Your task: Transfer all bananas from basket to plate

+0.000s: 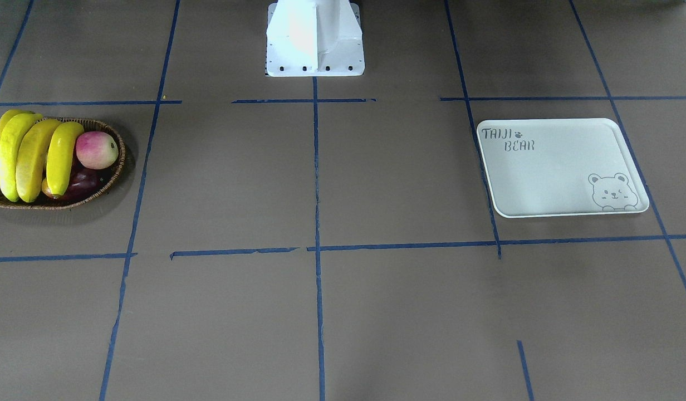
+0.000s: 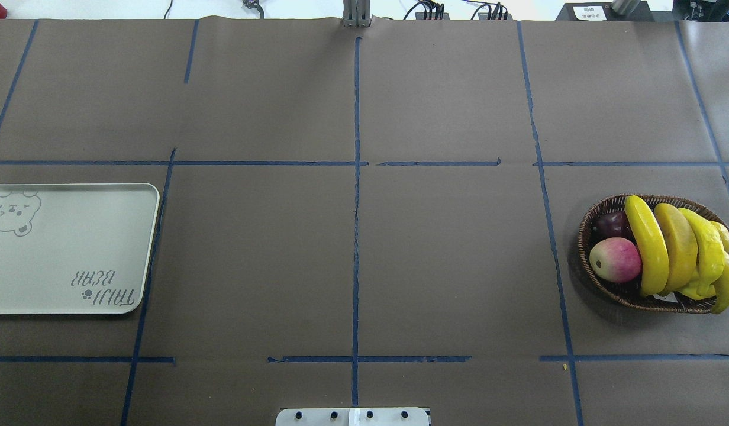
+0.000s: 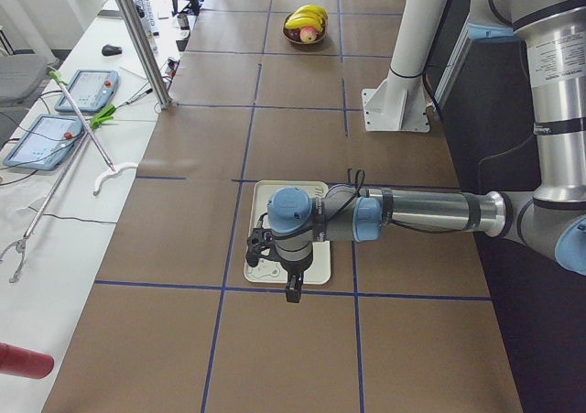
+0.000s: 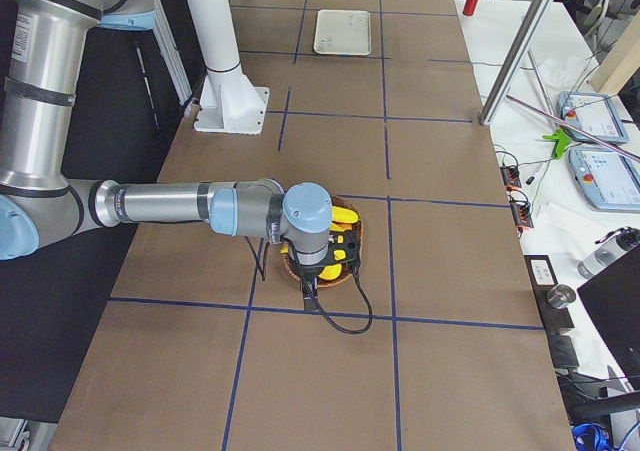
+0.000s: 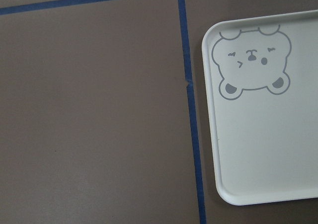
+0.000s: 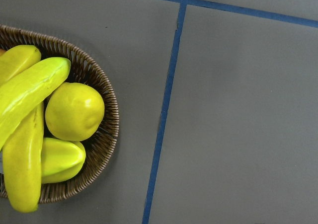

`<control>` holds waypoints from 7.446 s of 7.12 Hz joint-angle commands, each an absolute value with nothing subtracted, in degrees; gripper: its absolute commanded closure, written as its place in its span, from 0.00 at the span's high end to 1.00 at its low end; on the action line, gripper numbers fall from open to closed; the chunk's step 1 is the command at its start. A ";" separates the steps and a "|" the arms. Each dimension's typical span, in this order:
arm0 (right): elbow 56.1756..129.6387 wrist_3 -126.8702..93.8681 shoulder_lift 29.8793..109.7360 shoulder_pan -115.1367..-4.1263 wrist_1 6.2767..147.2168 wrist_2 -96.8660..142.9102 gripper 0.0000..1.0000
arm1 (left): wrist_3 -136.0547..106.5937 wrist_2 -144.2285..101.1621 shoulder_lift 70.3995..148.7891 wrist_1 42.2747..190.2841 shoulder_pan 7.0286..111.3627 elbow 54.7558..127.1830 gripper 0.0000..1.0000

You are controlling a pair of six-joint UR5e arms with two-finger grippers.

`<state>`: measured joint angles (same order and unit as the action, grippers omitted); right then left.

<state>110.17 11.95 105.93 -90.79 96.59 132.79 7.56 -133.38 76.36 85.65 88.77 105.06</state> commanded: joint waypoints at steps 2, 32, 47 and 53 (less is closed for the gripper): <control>112.40 11.95 105.91 -89.92 96.50 132.80 1.00 | 7.21 -133.42 76.55 85.87 88.68 104.51 1.00; 116.61 -39.91 109.76 -62.11 70.49 124.27 0.09 | 7.12 -133.42 76.64 86.13 88.68 104.24 1.00; 118.30 -75.39 64.79 -37.73 69.70 122.65 0.05 | -77.52 -143.88 98.83 115.89 58.84 112.24 1.00; 110.77 -77.78 58.18 -25.68 54.56 104.44 0.08 | -117.24 -131.13 119.18 116.63 45.80 110.74 1.00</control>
